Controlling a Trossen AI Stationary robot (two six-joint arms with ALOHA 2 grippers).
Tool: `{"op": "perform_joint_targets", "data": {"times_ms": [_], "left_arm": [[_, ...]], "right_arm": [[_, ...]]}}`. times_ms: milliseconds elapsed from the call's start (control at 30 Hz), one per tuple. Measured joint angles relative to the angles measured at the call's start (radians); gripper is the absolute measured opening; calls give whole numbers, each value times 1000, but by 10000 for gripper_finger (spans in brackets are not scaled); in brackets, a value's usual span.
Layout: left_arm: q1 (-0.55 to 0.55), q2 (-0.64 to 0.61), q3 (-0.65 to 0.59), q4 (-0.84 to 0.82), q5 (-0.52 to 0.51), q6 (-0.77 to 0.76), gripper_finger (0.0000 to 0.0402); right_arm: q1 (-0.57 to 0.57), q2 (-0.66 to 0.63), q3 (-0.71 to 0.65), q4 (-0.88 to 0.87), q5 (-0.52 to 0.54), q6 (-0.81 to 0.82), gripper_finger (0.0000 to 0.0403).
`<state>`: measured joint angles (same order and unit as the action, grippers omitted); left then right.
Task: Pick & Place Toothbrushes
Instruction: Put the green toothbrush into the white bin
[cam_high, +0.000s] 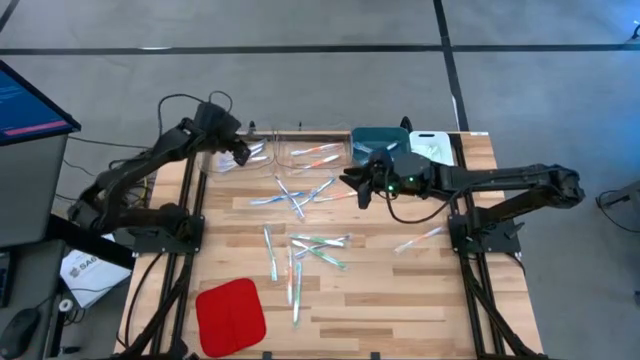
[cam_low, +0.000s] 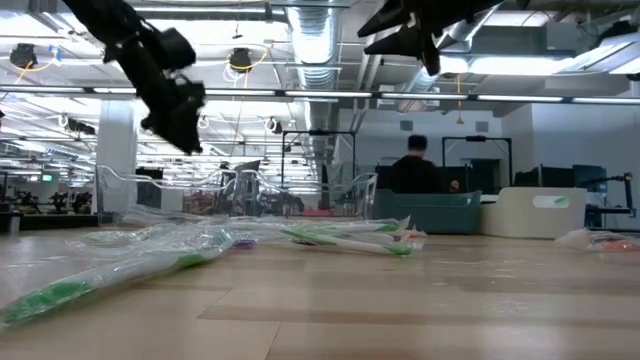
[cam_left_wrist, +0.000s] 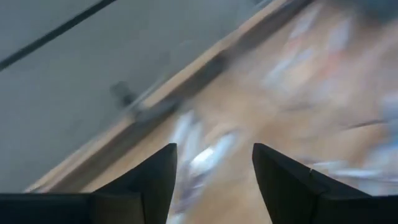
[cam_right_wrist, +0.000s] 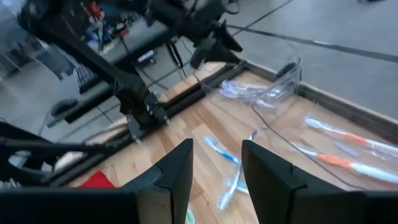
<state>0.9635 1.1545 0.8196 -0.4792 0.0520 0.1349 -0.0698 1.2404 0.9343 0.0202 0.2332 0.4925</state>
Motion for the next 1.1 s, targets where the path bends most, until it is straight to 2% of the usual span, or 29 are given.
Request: {"op": "perform_joint_targets", "data": {"times_ms": [133,233,333,600,800,967,1100], "left_arm": [[-94,-85,0,19,117,-110,203],[-197,-137,0,45,129,-176,197],[-300,-167,0,105,130,-254,190],[-513,-188,0,253,128,-448,175],[-597,-169,0,252,180,-553,166],[-658,-170,0,217,193,-563,157],[-694,-170,0,133,290,-563,152]], "right_arm": [[-26,0,31,-6,-52,35,131],[-53,0,52,-13,-104,32,131],[-73,0,78,-13,-112,32,131],[-126,0,145,-12,-186,32,131],[-140,0,172,-12,-213,32,131],[-141,0,172,-12,-215,41,131],[-137,8,172,-14,-215,167,131]]}}
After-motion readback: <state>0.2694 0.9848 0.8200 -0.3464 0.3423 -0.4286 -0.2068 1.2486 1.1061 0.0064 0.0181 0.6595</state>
